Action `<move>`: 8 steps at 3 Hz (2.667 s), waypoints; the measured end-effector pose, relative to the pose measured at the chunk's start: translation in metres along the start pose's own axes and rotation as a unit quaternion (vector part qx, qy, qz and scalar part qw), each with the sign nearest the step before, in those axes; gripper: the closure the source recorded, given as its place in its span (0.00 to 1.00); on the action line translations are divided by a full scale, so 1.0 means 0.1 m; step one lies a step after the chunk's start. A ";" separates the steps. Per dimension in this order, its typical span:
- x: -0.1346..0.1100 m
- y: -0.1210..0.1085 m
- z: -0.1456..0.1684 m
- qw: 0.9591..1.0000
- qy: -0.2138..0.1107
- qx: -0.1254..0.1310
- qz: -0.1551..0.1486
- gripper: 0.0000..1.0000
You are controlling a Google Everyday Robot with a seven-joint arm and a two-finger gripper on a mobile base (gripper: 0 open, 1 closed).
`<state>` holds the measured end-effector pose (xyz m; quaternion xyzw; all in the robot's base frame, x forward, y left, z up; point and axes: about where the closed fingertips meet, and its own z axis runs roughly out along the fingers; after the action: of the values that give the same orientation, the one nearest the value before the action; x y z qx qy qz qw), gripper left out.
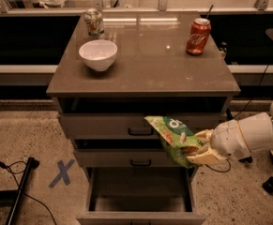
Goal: Place green rice chip bag into bottom drawer
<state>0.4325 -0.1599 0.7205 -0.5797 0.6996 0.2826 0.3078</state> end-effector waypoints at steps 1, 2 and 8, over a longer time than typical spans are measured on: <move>0.56 0.02 0.35 1.000 0.001 0.016 -0.010 1.00; 1.27 0.04 0.81 0.999 0.009 0.000 -0.043 1.00; 2.93 -0.17 2.79 0.996 0.081 -0.023 0.010 1.00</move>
Offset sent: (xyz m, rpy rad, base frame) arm -0.0236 -0.0364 -0.2546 -0.0587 -0.0874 0.1514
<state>0.4373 -0.1395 0.3161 -0.6006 0.7211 0.2536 0.2342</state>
